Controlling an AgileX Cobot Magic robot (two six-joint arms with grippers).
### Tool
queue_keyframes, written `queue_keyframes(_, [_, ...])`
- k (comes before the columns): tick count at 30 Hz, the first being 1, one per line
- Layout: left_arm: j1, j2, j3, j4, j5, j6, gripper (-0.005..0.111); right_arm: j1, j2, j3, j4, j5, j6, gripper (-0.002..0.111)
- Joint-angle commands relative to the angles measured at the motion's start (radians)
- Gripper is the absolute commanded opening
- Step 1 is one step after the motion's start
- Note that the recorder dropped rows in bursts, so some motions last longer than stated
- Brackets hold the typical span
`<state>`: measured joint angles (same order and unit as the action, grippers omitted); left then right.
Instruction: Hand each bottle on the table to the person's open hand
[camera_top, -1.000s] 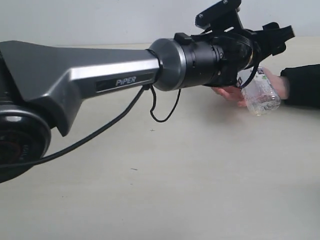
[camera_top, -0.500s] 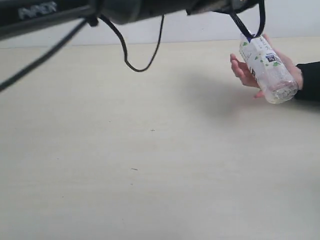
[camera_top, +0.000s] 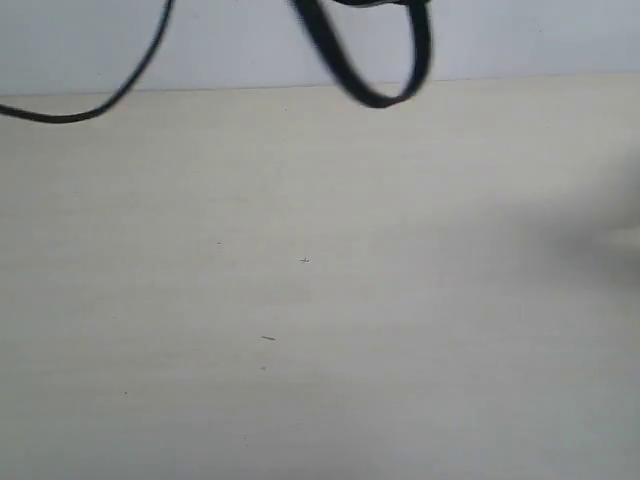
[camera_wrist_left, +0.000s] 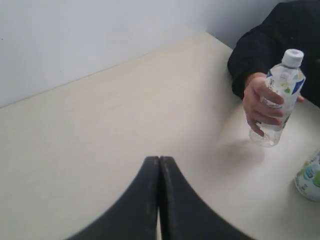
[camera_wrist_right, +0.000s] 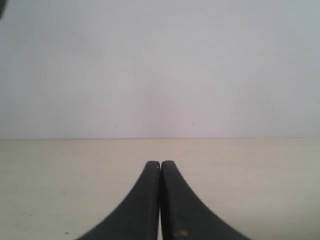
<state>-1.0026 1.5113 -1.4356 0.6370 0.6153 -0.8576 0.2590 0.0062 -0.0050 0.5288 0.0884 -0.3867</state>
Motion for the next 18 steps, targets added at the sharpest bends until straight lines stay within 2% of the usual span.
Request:
queue_keyframes(1, [-0.034, -0.238, 0.191, 0.011, -0.009, -0.009, 0.0, -0.003, -0.006, 0.005, -0.005, -0.005, -0.005, 0.0])
queue_keyframes(3, [-0.035, -0.331, 0.238, -0.005, 0.029, -0.009, 0.0, -0.003, -0.006, 0.005, -0.005, -0.005, -0.005, 0.0])
queue_keyframes(6, [-0.035, -0.409, 0.244, 0.016, 0.044, -0.009, 0.0, -0.003, -0.006, 0.005, -0.005, -0.005, -0.005, 0.0])
queue_keyframes(12, [-0.035, -0.465, 0.244, 0.004, 0.069, -0.046, 0.0, -0.003, -0.006, 0.005, -0.005, -0.005, -0.005, 0.0])
queue_keyframes(13, [-0.035, -0.469, 0.244, -0.01, 0.116, -0.056, 0.0, -0.003, -0.006, 0.005, -0.005, -0.005, -0.005, 0.0])
queue_keyframes(16, [-0.035, -0.476, 0.244, -0.017, 0.39, -0.18, 0.0, -0.003, -0.006, 0.005, -0.005, -0.005, -0.005, 0.0])
queue_keyframes(18, [-0.009, -0.48, 0.251, -0.02, 0.606, -0.293, 0.0, -0.003, -0.006, 0.005, -0.005, -0.005, -0.005, 0.0])
